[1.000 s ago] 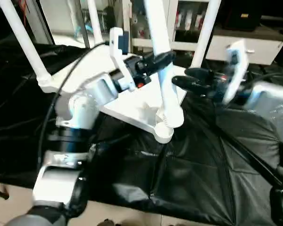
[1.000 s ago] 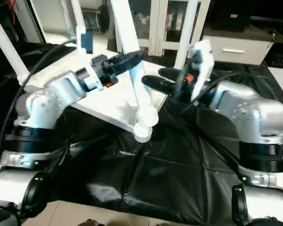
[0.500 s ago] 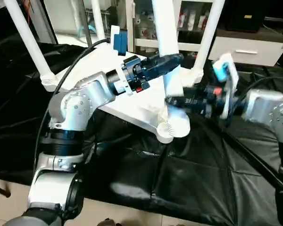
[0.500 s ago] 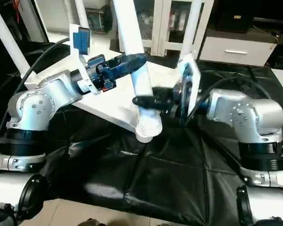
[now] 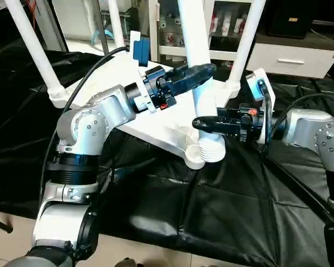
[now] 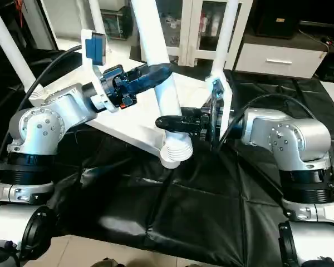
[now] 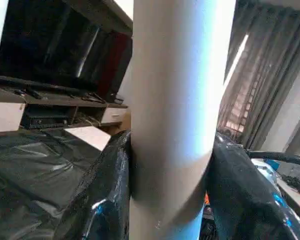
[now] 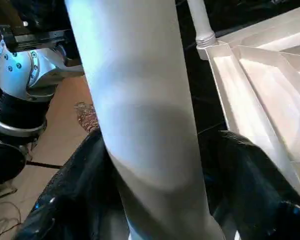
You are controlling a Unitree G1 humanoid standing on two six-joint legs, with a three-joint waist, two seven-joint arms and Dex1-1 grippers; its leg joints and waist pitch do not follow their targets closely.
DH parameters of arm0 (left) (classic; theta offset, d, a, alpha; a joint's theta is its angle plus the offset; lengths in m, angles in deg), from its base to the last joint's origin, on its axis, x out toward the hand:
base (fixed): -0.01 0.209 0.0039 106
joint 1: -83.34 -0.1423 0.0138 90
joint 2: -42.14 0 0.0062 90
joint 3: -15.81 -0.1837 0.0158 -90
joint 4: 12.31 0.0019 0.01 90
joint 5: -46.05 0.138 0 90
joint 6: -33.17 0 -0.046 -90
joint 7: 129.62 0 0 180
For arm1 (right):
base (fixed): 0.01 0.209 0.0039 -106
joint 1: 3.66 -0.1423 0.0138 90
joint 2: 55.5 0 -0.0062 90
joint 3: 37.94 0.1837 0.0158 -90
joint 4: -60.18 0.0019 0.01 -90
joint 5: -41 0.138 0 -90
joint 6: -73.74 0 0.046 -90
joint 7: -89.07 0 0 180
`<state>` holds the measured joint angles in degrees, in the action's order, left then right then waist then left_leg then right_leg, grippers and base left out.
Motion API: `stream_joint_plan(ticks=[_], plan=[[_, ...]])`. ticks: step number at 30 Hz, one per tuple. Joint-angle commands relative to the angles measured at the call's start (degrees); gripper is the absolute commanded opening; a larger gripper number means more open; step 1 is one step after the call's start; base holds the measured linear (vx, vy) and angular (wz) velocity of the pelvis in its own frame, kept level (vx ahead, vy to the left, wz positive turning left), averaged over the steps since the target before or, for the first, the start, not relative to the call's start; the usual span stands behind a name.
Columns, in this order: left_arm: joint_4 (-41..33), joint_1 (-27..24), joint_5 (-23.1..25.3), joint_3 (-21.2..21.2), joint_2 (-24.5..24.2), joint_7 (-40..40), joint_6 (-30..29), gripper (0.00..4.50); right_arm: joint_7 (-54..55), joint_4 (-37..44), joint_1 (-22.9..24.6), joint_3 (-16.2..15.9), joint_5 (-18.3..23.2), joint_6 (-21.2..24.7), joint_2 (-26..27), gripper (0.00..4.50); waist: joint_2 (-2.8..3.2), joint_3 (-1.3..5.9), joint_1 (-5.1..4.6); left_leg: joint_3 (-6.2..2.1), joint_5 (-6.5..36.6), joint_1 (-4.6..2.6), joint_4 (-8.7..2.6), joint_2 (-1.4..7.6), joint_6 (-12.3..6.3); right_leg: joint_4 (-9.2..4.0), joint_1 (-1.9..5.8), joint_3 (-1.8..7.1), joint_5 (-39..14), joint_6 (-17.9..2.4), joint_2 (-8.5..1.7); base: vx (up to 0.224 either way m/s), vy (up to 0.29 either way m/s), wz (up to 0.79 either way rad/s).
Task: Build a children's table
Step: Pick table leg
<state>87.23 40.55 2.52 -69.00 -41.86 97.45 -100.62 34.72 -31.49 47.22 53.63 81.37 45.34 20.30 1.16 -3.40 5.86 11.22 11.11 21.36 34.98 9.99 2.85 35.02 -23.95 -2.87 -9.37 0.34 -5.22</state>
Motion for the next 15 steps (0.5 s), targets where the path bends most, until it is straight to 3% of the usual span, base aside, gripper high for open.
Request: stream_joint_plan(ticks=[1,5,7,8,9,13,15], plan=[[-2.09,-0.31,-0.5,-0.38,0.04,0.27,-0.25,1.84,0.98,0.12,0.04,0.02,-0.6,-1.23,0.05,2.81,-0.65,4.5,0.26,-1.1,6.13,-0.53,-3.65,2.23,-1.33,-3.35,3.7,1.95,-9.19,-14.58,-2.66,0.0,0.0,0.0],[-2.12,-0.47,-0.22,-0.4,0.07,-0.09,-0.14,1.84,2.38,-0.19,-0.1,-0.05,-1.69,-2.38,0.79,2.54,-0.59,4.51,0.2,-1.12,6.14,-0.53,-3.66,2.24,-1.22,-3.34,3.68,1.92,-8.84,-14.67,-2.63,0.0,0.0,0.0],[-1.55,-0.48,0.95,-0.49,0.09,-1.31,0.5,1.84,3.28,0.07,0.11,-0.65,-3.49,-5.22,1.21,2.36,-0.61,4.56,0.28,-1.14,6.22,-0.52,-3.62,2.3,-1.04,-3.36,3.71,1.94,-8.96,-14.49,-2.78,0.0,0.0,0.0],[-0.25,-0.09,2.25,-0.25,0.37,-3.82,0.75,1.84,4.14,0.29,0.25,-1.07,-4.99,-7.43,1.46,2.29,-0.59,4.53,0.21,-1.18,6.36,-0.49,-3.65,2.33,-0.7,-3.32,3.69,1.93,-9.03,-14.29,-2.77,0.0,0.0,0.0],[1.72,0.5,3.09,0.45,0.76,-6.44,0.65,2.4,5.56,0.32,0.25,-1.08,-6.16,-9.11,2.13,2.15,-0.49,4.47,0.09,-1.09,6.52,-0.51,-3.64,2.24,-0.53,-3.43,3.59,1.96,-9.17,-14.09,-2.67,0.0,0.0,0.0],[6.04,1.3,6.67,1.84,1.6,-13.61,2.85,2.56,13.78,0.31,0.0,-1.71,-11.95,-15.25,5.56,2.01,-0.52,4.5,-0.08,-1.16,6.55,-0.53,-3.69,2.04,0.28,-3.6,3.51,1.93,-10.15,-12.65,-2.56,0.0,0.0,0.0],[6.38,1.38,8.29,2.32,3.37,-17.28,5.15,2.75,20.41,1.46,0.47,-5.72,-18.89,-20.02,7.25,1.95,-0.38,4.62,-0.02,-1.27,6.14,-0.59,-3.76,2.08,0.99,-3.52,3.54,1.86,-10.14,-12.33,-2.61,0.0,0.0,0.0]])
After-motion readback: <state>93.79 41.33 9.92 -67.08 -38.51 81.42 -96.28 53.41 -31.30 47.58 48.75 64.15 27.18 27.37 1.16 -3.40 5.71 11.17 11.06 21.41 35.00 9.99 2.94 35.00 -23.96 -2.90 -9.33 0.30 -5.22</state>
